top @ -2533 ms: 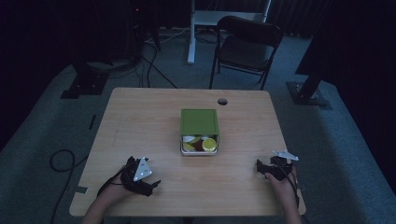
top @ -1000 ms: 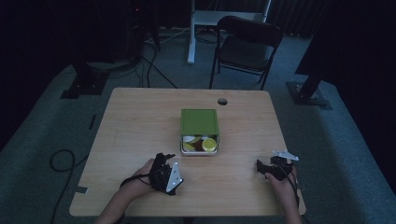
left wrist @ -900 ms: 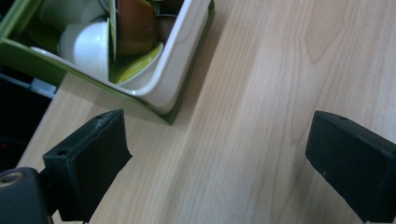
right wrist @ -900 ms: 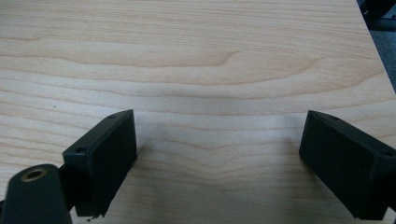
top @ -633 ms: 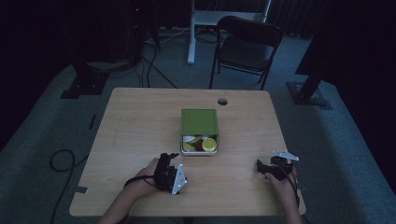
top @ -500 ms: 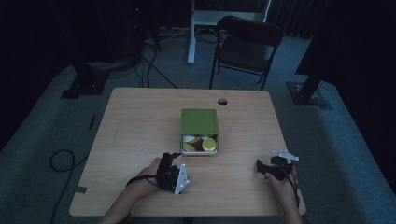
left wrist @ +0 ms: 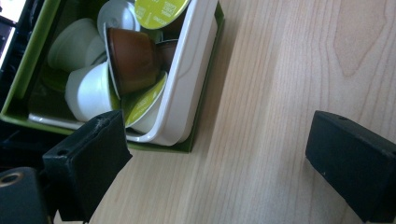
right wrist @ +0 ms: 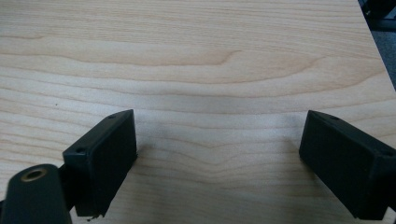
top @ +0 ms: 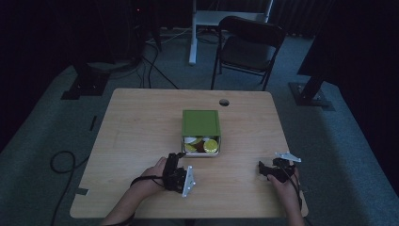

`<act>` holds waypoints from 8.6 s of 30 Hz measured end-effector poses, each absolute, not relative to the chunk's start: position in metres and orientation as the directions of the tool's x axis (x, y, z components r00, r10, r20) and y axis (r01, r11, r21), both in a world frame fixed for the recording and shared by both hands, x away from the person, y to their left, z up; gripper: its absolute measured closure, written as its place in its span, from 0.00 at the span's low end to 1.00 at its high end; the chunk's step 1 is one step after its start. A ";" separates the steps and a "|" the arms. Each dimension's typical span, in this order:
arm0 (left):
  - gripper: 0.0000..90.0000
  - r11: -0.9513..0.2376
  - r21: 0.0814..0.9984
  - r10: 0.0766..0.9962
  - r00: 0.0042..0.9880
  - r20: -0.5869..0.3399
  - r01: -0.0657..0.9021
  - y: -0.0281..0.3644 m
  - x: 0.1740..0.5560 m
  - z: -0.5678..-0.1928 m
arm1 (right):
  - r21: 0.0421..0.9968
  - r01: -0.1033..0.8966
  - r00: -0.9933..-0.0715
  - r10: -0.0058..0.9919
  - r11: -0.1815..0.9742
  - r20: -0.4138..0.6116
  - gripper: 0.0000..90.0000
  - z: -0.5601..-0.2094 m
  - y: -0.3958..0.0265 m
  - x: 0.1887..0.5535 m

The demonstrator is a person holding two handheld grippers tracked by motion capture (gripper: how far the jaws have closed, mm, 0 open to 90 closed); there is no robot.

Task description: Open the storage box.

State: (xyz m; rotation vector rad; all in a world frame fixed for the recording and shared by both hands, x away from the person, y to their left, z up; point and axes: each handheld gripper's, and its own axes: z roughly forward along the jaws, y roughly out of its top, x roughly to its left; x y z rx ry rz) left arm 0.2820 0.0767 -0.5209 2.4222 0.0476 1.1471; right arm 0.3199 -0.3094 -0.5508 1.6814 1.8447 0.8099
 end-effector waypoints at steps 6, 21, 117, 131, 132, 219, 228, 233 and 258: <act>0.09 -0.911 0.377 0.201 0.619 0.759 -0.166 0.071 0.285 -0.527 | 0.722 0.689 -0.101 0.995 0.054 0.022 0.12 -0.551 -0.309 0.320; 0.23 -0.950 0.232 0.090 0.529 0.844 -0.208 0.056 0.291 -0.538 | 0.724 0.688 -0.104 0.994 0.048 0.033 0.12 -0.551 -0.311 0.319; 0.80 -0.968 0.076 -0.017 0.364 0.931 -0.239 0.043 0.258 -0.546 | 0.722 0.690 -0.106 0.994 0.062 0.017 0.12 -0.551 -0.309 0.319; 0.80 -0.967 0.042 -0.048 0.341 0.939 -0.253 0.042 0.238 -0.550 | 0.722 0.690 -0.106 0.994 0.062 0.016 0.12 -0.551 -0.309 0.319; 0.80 -0.967 0.038 -0.052 0.339 0.939 -0.253 0.042 0.235 -0.551 | 0.722 0.690 -0.106 0.994 0.062 0.016 0.12 -0.551 -0.309 0.319; 0.71 -0.858 0.432 0.207 0.582 0.787 -0.279 0.065 0.205 -0.476 | 0.721 0.690 -0.106 0.994 0.062 0.016 0.12 -0.551 -0.309 0.319; 0.71 -0.810 0.536 0.299 0.617 0.728 -0.240 0.078 0.214 -0.455 | 0.722 0.690 -0.106 0.994 0.062 0.016 0.12 -0.551 -0.309 0.319; 0.71 -0.789 0.572 0.337 0.622 0.707 -0.223 0.086 0.219 -0.445 | 0.722 0.690 -0.106 0.994 0.062 0.016 0.12 -0.551 -0.309 0.319; 0.66 -0.644 0.762 0.569 0.624 0.535 -0.065 0.158 0.246 -0.430 | 0.721 0.690 -0.106 0.994 0.062 0.016 0.12 -0.551 -0.309 0.319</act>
